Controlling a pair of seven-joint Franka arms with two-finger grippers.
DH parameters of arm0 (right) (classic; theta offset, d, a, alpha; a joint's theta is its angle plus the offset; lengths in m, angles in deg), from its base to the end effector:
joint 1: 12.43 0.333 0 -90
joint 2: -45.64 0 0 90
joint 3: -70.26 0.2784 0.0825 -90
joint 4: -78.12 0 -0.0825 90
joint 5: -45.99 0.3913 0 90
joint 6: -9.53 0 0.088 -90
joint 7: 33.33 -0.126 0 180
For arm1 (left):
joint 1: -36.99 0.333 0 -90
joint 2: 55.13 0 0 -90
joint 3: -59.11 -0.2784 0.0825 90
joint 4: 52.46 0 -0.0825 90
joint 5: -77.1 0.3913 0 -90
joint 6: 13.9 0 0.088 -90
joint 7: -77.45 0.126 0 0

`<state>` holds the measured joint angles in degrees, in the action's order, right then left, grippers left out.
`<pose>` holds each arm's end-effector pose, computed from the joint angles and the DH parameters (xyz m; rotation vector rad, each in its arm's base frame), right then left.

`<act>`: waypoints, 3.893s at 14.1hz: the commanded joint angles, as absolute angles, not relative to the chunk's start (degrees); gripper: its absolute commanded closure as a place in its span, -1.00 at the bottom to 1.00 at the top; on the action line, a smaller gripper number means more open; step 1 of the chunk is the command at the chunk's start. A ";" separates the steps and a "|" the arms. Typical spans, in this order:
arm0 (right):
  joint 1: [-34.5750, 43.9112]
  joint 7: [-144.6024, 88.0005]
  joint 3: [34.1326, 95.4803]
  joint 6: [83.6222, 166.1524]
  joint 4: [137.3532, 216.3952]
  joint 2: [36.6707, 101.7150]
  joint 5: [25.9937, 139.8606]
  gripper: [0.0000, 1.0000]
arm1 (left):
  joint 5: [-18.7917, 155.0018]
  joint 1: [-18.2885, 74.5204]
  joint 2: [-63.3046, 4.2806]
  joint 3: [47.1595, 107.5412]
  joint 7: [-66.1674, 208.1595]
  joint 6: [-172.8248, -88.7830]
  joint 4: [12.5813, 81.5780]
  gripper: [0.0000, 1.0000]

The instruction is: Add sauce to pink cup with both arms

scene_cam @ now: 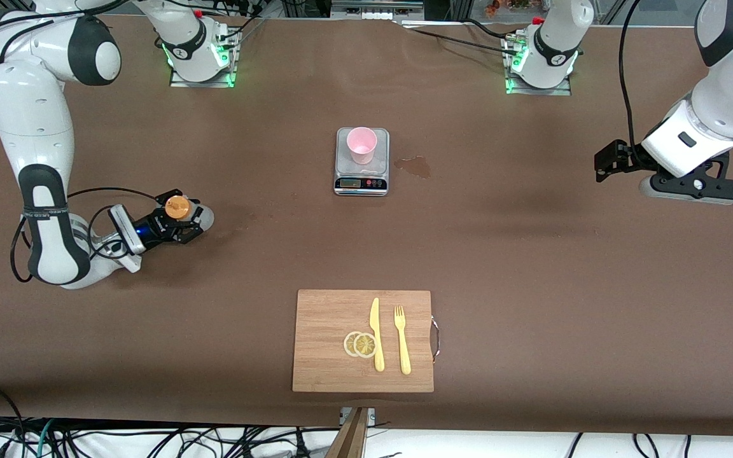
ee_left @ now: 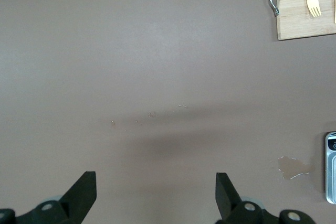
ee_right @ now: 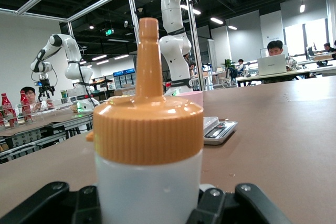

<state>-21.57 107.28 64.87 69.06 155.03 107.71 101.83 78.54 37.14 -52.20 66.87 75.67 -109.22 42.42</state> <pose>0.5572 -0.0071 0.0753 -0.8862 -1.3372 -0.6518 0.5733 -0.0723 0.5060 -3.1151 0.1631 0.0645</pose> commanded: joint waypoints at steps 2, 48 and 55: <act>-22.71 108.78 65.95 67.10 152.91 108.48 102.24 0.11 | 77.27 37.17 -51.62 66.76 76.83 -107.95 40.97 -1.00; -20.62 58.11 63.31 85.46 164.86 58.31 64.90 -0.99 | 77.27 37.17 -51.71 66.85 76.39 -107.86 40.97 -1.00; -11.22 24.29 63.84 92.22 168.55 48.64 58.66 -1.00 | 77.27 37.17 -51.71 66.85 76.30 -107.86 40.97 -1.00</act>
<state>-13.35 32.46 63.59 89.41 165.22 52.17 61.02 78.54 37.13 -52.20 66.87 75.67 -109.13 42.39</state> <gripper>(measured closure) 0.000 0.000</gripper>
